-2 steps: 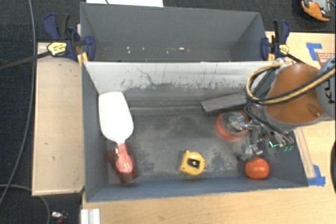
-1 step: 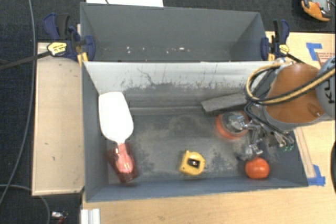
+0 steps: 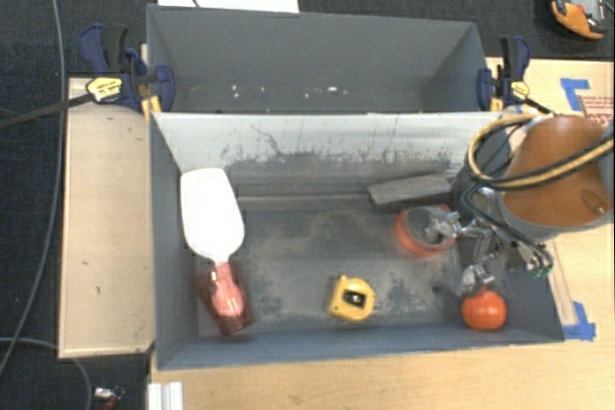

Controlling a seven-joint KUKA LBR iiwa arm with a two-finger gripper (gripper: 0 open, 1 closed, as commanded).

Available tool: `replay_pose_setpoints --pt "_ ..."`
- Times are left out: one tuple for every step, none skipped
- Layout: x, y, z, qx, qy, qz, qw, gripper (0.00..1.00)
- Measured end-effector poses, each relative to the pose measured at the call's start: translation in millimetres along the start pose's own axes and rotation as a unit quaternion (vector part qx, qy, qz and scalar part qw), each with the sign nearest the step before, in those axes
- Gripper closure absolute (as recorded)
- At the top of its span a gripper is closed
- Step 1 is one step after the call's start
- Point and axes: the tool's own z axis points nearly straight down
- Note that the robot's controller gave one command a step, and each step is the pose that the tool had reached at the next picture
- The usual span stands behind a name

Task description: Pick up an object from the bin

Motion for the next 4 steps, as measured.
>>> replay_pose_setpoints --pt "-5.8 -19.1 6.7 0.000 -0.0010 -0.002 1.0000 0.00" --pt "17.1 -5.9 4.6 0.005 -0.0124 -0.180 0.9836 1.00" --pt "17.0 -5.8 4.6 0.005 -0.0124 -0.180 0.9835 1.00" --pt "30.4 -10.4 19.8 0.007 -0.0140 -0.330 0.9438 1.00"
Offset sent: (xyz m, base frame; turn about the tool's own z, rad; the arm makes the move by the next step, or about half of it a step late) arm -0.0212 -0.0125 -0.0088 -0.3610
